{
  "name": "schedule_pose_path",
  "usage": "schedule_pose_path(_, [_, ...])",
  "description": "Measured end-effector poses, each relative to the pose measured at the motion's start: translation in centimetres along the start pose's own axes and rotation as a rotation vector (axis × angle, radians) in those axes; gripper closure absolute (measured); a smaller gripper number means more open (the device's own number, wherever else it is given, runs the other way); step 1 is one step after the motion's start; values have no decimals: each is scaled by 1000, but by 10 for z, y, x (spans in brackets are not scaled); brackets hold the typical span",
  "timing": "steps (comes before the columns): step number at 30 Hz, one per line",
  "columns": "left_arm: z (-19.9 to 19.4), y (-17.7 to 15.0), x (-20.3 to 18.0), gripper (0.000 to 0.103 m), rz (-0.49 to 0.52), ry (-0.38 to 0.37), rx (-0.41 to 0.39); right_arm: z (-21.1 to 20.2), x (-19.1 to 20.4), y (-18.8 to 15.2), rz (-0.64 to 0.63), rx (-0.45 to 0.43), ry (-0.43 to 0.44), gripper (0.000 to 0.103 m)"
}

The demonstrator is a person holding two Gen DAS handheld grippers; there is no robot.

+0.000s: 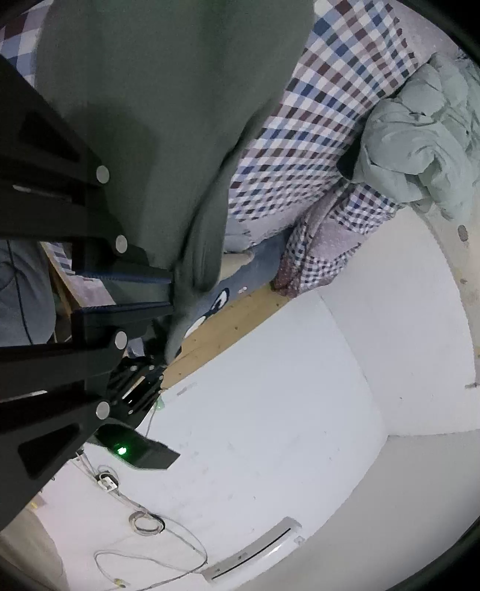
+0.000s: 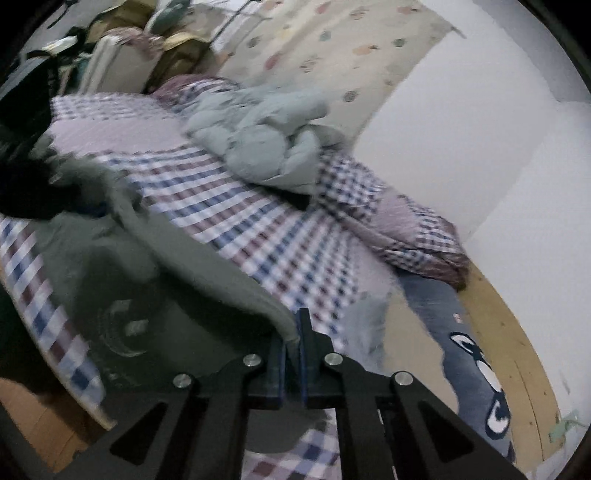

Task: Fold clothes
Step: 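Open both grippers and release the T-shirt onto the sheet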

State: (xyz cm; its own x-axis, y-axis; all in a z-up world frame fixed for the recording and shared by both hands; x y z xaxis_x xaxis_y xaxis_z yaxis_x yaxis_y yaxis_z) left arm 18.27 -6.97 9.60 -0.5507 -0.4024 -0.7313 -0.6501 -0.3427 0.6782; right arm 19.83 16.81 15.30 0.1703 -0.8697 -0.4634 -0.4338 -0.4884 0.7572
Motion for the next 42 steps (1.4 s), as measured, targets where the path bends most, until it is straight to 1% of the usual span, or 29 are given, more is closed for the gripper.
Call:
schedule_pose_path(3, [-7, 4, 4, 90, -11, 5, -30, 8, -30, 5, 59, -12, -67, 100])
schedule_pose_path(5, [-11, 5, 8, 90, -20, 25, -45, 15, -53, 8, 107, -20, -115, 100])
schedule_pose_path(8, [-17, 7, 14, 82, -30, 69, -62, 26, -97, 9, 212, -26, -194, 100])
schedule_pose_path(9, [-19, 7, 17, 78, -36, 86, -64, 34, -112, 5, 259, -8, -207, 100])
schedule_pose_path(11, [-22, 6, 24, 77, -47, 121, -52, 53, -135, -6, 348, 53, -207, 100])
schedule_pose_path(12, [-22, 5, 26, 77, -46, 139, -47, 65, -139, -15, 376, 93, -198, 100])
schedule_pose_path(15, [-22, 4, 33, 76, -42, 194, -30, 97, -139, -45, 398, 208, -185, 99])
schedule_pose_path(17, [-26, 5, 35, 70, -29, 232, -37, 113, -134, -64, 387, 275, -185, 99])
schedule_pose_path(19, [-32, 7, 38, 59, -21, 266, -52, 122, -130, -80, 408, 337, -157, 99])
schedule_pose_path(20, [-35, 8, 40, 57, -18, 281, -59, 123, -129, -88, 418, 359, -147, 97])
schedule_pose_path(22, [-38, 9, 43, 48, -23, 296, -67, 121, -128, -99, 431, 393, -127, 94])
schedule_pose_path(23, [-40, 10, 45, 46, -25, 303, -70, 120, -127, -104, 436, 412, -113, 87])
schedule_pose_path(24, [-41, 10, 46, 43, -23, 309, -73, 119, -125, -107, 438, 429, -91, 81])
schedule_pose_path(25, [-42, 11, 47, 40, -23, 317, -77, 117, -123, -110, 438, 445, -63, 67])
schedule_pose_path(26, [-44, 12, 50, 38, -27, 324, -82, 114, -121, -113, 438, 460, -35, 59])
schedule_pose_path(28, [-45, 12, 54, 33, -40, 335, -86, 106, -116, -116, 417, 481, 9, 55])
schedule_pose_path(33, [-46, 12, 59, 32, -56, 355, -86, 89, -96, -118, 344, 541, 99, 52])
schedule_pose_path(36, [-49, 14, 60, 32, -57, 369, -95, 72, -85, -118, 290, 545, 148, 50])
schedule_pose_path(38, [-50, 14, 63, 31, -69, 365, -100, 60, -76, -117, 256, 550, 185, 38])
schedule_pose_path(40, [-51, 14, 63, 31, -70, 365, -100, 51, -66, -117, 216, 559, 217, 38])
schedule_pose_path(42, [-50, 15, 62, 31, -61, 366, -98, 43, -58, -110, 209, 544, 256, 38])
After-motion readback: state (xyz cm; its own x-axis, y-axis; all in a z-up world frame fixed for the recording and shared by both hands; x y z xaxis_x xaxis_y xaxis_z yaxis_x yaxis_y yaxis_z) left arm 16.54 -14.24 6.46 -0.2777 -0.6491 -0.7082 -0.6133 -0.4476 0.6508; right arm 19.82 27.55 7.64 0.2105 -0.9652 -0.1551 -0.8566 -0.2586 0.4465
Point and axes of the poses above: each gripper's, at about its wrist camera, not at the fingertips, and z roughly the way its jaws point, x to its left, y to its top, the point moved 5 cm from there along z, roughly the way its jaws point, and after that the axes turned 11 degrees about z, right-handed, at the moved point
